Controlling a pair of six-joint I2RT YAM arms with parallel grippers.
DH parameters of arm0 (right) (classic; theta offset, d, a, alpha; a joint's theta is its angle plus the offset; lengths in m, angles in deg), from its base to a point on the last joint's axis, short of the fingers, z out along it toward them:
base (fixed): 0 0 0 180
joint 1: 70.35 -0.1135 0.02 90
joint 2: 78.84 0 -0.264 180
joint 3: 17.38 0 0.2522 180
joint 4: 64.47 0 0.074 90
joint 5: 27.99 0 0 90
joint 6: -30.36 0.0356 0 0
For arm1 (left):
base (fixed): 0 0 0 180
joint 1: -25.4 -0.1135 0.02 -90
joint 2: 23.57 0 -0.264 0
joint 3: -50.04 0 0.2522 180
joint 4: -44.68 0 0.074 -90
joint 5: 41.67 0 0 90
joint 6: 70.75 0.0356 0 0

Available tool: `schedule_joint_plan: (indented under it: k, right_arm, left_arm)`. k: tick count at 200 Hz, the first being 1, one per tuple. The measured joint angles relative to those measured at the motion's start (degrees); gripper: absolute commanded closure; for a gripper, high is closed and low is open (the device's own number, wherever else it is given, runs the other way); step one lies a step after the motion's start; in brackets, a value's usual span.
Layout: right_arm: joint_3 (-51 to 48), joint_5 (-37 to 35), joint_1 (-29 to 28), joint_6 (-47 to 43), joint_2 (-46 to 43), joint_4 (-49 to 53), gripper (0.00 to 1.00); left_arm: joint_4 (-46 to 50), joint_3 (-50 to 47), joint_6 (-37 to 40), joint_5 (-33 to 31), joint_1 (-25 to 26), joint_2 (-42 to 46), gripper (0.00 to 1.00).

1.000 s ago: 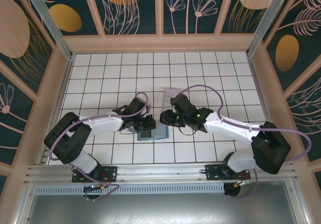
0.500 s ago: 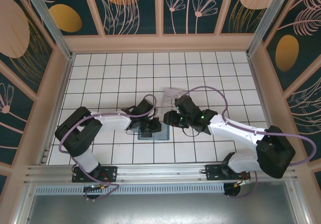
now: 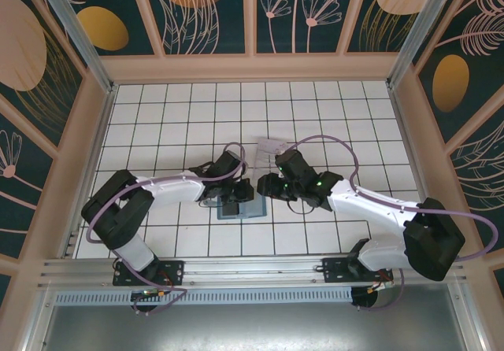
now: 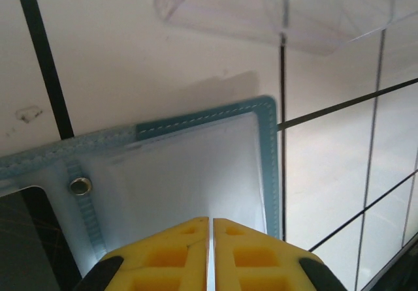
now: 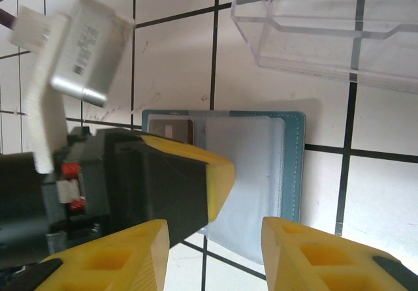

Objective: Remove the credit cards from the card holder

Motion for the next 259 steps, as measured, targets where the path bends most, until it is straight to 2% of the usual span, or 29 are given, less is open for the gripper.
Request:
schedule_joint_plan:
  k: [73,185,230,259]
  right_arm:
    - [0.0,3.6,-0.9,1.0,3.7,-3.0,0.58]
    - [2.3,7.3,-2.6,1.6,12.8,-6.5,0.76]
    - [2.3,8.1,-2.6,2.4,15.0,-8.0,0.79]
    - [2.3,8.5,-2.7,2.6,16.6,-9.2,0.79]
  left_arm:
    - [1.5,-0.8,0.5,-2.4,-1.9,4.4,0.88]
    - [-1.5,-5.7,0.7,-0.6,-2.8,3.3,0.89]
    - [-1.9,-5.9,1.3,-0.9,-3.0,3.3,0.89]
    - [-0.3,-7.3,1.7,-2.1,-5.1,6.5,0.89]
